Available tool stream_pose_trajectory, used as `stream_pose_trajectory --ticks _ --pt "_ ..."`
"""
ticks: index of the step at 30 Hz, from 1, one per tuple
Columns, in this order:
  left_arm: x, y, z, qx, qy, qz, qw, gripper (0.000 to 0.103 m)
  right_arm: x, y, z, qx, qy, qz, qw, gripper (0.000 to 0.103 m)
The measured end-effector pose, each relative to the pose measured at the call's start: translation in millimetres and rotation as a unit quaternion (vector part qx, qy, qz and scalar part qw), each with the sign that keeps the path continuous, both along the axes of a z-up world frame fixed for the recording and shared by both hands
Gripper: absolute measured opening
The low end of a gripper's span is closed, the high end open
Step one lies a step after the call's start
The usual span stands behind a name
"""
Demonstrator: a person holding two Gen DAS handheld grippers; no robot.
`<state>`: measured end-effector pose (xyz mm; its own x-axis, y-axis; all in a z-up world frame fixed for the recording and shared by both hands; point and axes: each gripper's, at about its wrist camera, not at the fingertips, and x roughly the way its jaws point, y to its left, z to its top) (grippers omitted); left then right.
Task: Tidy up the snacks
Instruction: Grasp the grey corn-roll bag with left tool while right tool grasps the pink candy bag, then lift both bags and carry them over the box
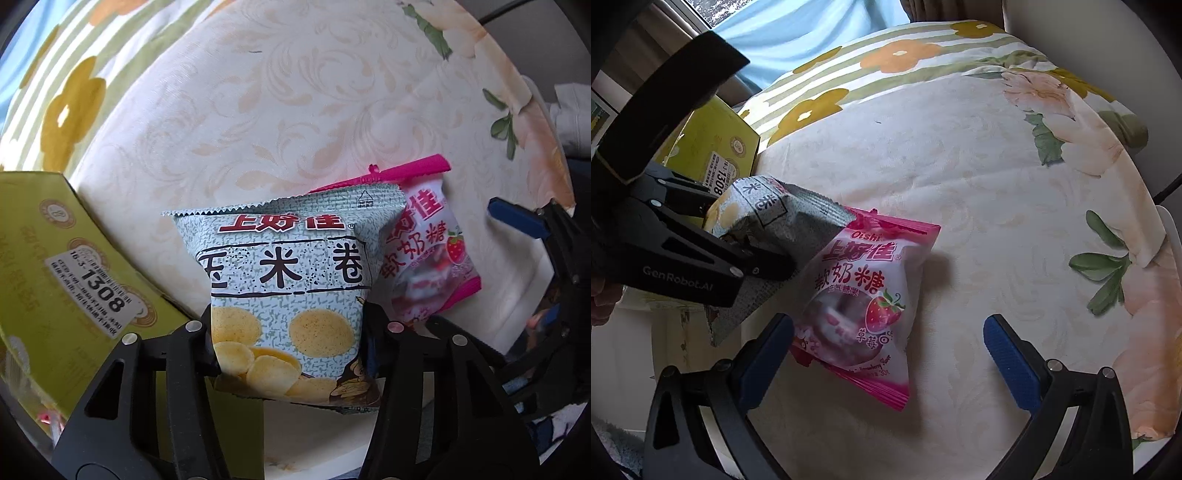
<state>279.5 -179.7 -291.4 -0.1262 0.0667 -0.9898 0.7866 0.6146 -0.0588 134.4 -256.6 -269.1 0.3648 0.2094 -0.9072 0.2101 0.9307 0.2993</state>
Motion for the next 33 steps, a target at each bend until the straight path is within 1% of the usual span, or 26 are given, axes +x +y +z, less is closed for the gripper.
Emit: stream_pose_trajectory --ticks 5,9,13,17,18,19,21,22,24,25,27,29,33 --pt "3 3 19 -0.026 -0.017 0.010 0.9995 0.049 3 7 0 -0.009 0.002 -0.003 1.000 0.102" --pt "9 4 33 -0.055 -0.011 0.030 0.9980 0.049 5 15 -5 -0.017 0.001 -0.026 1.000 0.102" --pt "17 5 42 -0.071 -0.017 0.039 0.9965 0.049 11 34 -10 -0.034 -0.009 -0.034 0.999 0.102" --pt "22 9 49 -0.083 -0.020 0.041 0.9955 0.049 20 51 -18 -0.085 -0.005 -0.027 0.996 0.101" --pt "22 10 51 -0.085 -0.020 0.042 0.9953 0.049 21 54 -21 -0.090 -0.004 -0.023 0.996 0.091" --pt "21 10 53 -0.087 -0.021 0.042 0.9951 0.049 22 57 -22 -0.107 -0.006 -0.019 0.994 0.088" --pt "22 12 55 -0.092 -0.022 0.040 0.9947 0.049 22 62 -22 -0.125 -0.012 -0.010 0.992 0.072" --pt "23 13 56 -0.095 -0.024 0.038 0.9945 0.049 21 63 -21 -0.127 -0.016 -0.008 0.992 0.070" --pt "22 14 59 -0.098 -0.029 0.034 0.9942 0.049 18 62 -20 -0.122 -0.022 -0.011 0.992 0.057" --pt "23 14 61 -0.100 -0.030 0.033 0.9939 0.049 18 61 -19 -0.121 -0.026 -0.012 0.992 0.055" --pt "23 16 64 -0.105 -0.034 0.033 0.9934 0.049 15 62 -13 -0.127 -0.037 -0.009 0.991 0.043" --pt "23 17 69 -0.111 -0.037 0.034 0.9926 0.049 14 62 -7 -0.127 -0.044 -0.007 0.991 0.040" --pt "20 21 83 -0.123 -0.051 0.041 0.9902 0.049 10 56 8 -0.120 -0.061 -0.008 0.991 0.040"
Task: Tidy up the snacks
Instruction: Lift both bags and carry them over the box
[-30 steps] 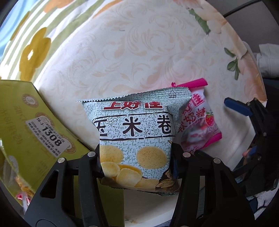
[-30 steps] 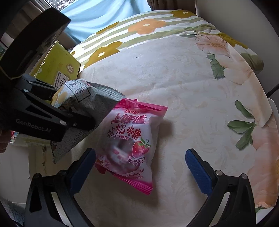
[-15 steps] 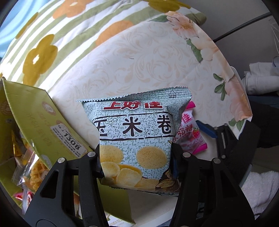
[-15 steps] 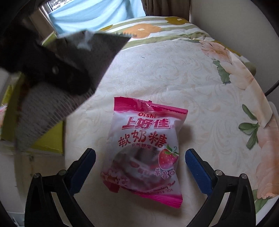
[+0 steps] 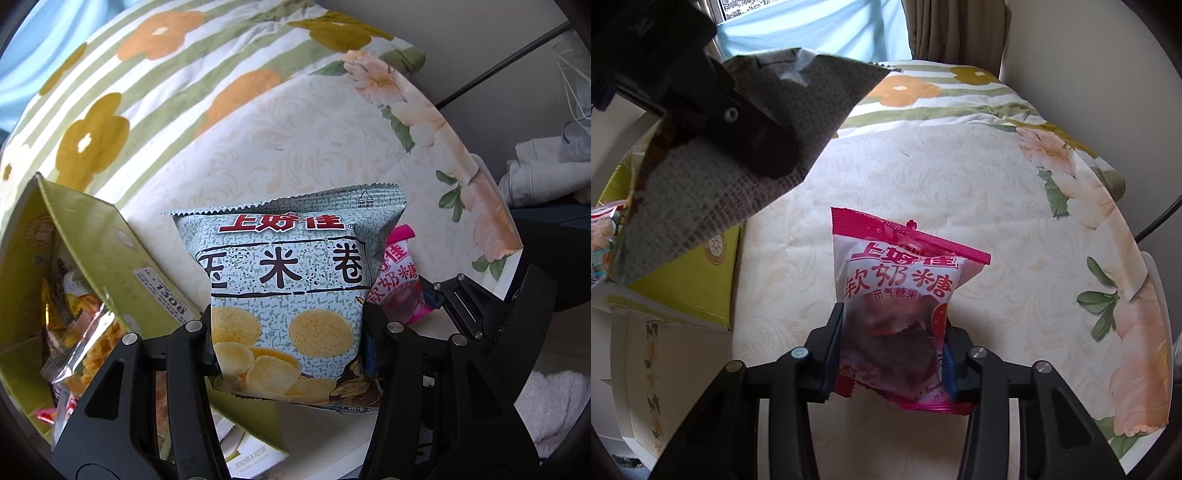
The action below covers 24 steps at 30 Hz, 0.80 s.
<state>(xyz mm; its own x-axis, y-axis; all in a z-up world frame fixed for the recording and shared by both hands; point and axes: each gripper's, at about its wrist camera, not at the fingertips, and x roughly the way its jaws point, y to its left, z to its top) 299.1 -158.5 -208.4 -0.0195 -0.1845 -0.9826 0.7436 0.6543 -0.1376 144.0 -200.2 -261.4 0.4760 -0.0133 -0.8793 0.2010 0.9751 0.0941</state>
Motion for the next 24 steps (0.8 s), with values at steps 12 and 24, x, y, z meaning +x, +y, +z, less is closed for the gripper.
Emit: stream_pose_trajectory --ticks 12,24 --pt "-7 49 82 -0.078 -0.057 0.128 0.9871 0.049 0 -16 90 -0.005 -0.052 0.069 0.996 0.040" --pt "1 197 144 -0.101 -0.133 0.321 0.9322 0.049 66 18 172 -0.003 -0.112 0.211 0.971 0.040"
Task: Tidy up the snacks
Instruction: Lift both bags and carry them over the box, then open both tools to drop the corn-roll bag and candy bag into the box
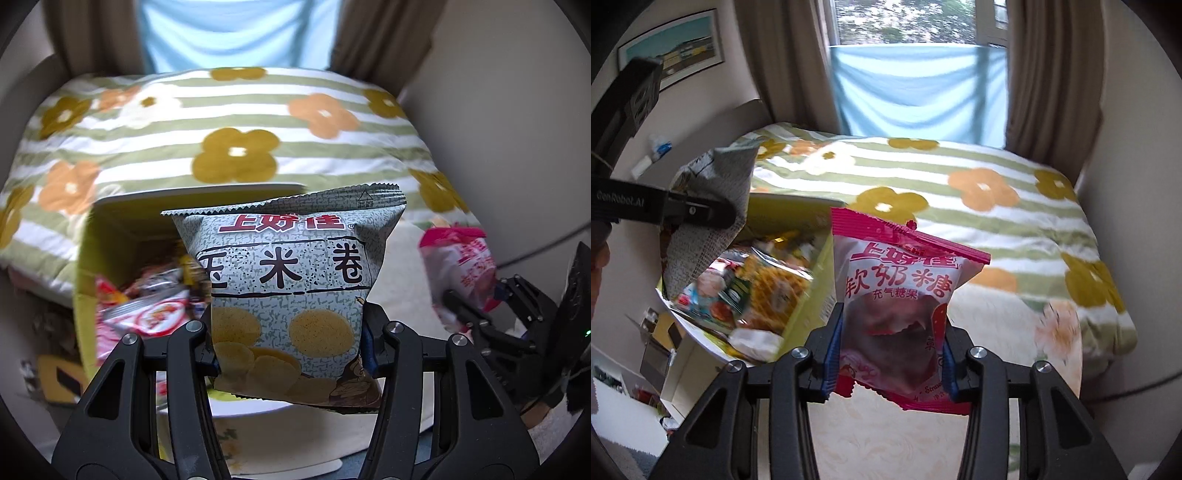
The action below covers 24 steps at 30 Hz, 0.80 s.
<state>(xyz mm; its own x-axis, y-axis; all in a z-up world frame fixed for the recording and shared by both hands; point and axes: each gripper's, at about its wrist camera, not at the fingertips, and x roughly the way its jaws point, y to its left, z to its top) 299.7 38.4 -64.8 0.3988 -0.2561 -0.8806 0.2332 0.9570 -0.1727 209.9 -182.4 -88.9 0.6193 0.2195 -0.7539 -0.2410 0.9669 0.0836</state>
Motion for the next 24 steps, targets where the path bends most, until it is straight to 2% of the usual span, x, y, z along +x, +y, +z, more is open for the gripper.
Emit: stream_pose_trajectory --ticks 6,12,17,24 --pt "12 77 3 0.012 -0.008 0.062 0.9980 0.049 32 53 24 0.013 -0.016 0.051 0.998 0.040" --pt "37 126 -15 0.016 0.008 0.079 0.9967 0.049 67 113 19 0.038 0.004 0.077 0.996 0.040" --pt "65 143 -41 0.020 0.027 0.071 0.9969 0.049 90 152 6 0.044 0.025 0.074 0.996 0.040" --pt "87 146 -68 0.029 0.041 0.044 0.9978 0.049 103 167 -8 0.041 0.048 0.054 0.997 0.040"
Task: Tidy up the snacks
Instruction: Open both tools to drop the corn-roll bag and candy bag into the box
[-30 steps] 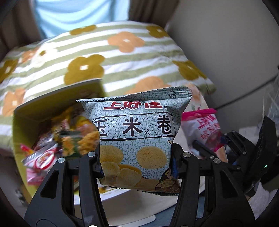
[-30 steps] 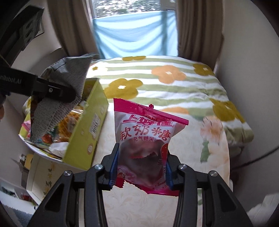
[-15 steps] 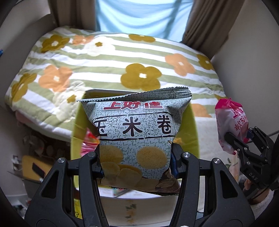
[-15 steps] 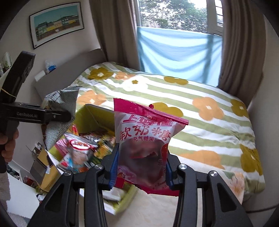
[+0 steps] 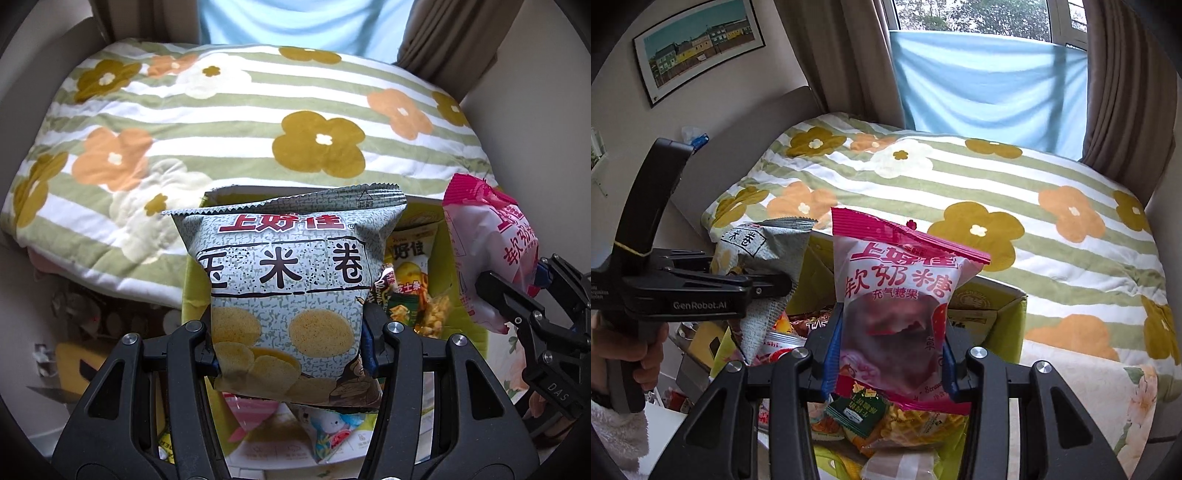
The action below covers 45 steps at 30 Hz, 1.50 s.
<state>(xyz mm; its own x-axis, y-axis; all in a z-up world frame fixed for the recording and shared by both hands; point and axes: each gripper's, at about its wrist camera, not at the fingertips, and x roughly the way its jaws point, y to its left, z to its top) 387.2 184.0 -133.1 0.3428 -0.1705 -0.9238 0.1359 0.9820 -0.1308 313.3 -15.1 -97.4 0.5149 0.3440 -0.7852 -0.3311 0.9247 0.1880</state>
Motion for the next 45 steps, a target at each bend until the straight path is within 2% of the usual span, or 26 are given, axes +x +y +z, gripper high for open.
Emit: stream_pose_trajectory --ticks 2,3,4,6,8,14,20,22,23,24,25,34,40,45 --pt "2 -1 0 -0.012 -0.006 -0.007 0.9999 0.050 3 -2 -4 -0.001 0.005 -0.010 1.000 0.040" --pt "2 -1 1 -0.017 -0.008 -0.012 0.9997 0.055 4 -6 -3 0.000 0.006 -0.015 1.000 0.040" --pt "1 -2 2 -0.015 -0.012 -0.014 0.9997 0.072 5 -6 -4 0.000 0.007 -0.020 1.000 0.041" --pt "-3 -3 4 0.014 -0.031 -0.007 0.9994 0.102 7 -8 -4 0.000 0.008 -0.026 1.000 0.041" --pt "-13 -4 10 0.035 -0.062 -0.011 0.9974 0.103 8 -9 -6 -0.002 0.012 -0.031 0.999 0.041" --pt "-33 -8 13 0.071 -0.083 -0.018 0.9938 0.103 11 -7 -18 -0.010 0.035 -0.038 0.999 0.041" --pt "-45 5 11 0.055 -0.078 -0.002 0.9954 0.103 20 1 -26 -0.012 0.053 -0.043 0.998 0.044" --pt "-48 10 9 0.056 -0.079 0.001 0.9952 0.103 23 0 -28 -0.006 0.051 -0.054 0.997 0.052" --pt "-50 10 9 0.058 -0.083 0.001 0.9948 0.103 24 -2 -27 -0.003 0.047 -0.067 0.997 0.068" --pt "-51 11 9 0.061 -0.086 0.000 0.9944 0.103 23 -4 -25 -0.003 0.041 -0.080 0.996 0.092" --pt "-53 11 9 0.063 -0.088 -0.001 0.9941 0.103 21 -8 -22 0.002 0.030 -0.092 0.995 0.101" --pt "-67 1 10 0.064 -0.094 -0.009 0.9935 0.103 -6 -18 -18 0.002 0.029 -0.114 0.993 0.103" --pt "-102 -21 45 0.067 -0.139 -0.002 0.9880 0.103 -43 -32 18 -0.001 -0.020 -0.108 0.994 0.103" --pt "-153 -50 82 0.059 -0.189 0.008 0.9801 0.103 -93 -60 58 -0.008 -0.072 -0.108 0.992 0.103"
